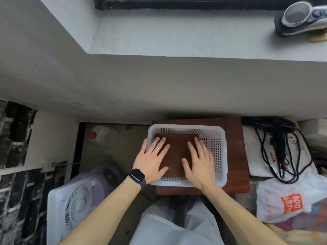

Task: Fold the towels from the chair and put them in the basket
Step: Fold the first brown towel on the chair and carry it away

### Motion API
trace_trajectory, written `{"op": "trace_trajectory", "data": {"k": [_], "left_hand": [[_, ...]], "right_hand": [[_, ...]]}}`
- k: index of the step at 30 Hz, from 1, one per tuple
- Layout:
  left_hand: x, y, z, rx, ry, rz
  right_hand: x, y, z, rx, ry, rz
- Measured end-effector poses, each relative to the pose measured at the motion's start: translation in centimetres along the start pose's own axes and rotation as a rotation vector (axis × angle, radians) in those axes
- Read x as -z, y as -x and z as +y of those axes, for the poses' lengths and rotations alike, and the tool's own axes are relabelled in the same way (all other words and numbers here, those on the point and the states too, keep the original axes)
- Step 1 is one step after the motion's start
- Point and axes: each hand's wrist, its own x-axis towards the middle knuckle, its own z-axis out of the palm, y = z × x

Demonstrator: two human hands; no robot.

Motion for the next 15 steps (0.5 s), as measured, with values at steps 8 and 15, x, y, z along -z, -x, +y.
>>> {"op": "trace_trajectory", "data": {"k": [8,15], "left_hand": [[-1.8,-2.8,-1.3,-0.012,-0.254,-0.238],[-3.8,-4.4,-0.2,0.025,-0.441,-0.281]], "right_hand": [[-3.9,-2.5,2.2,0.033,0.204,-0.249],[-5.3,-2.9,2.4,-0.002,0.228,-0.225]]}}
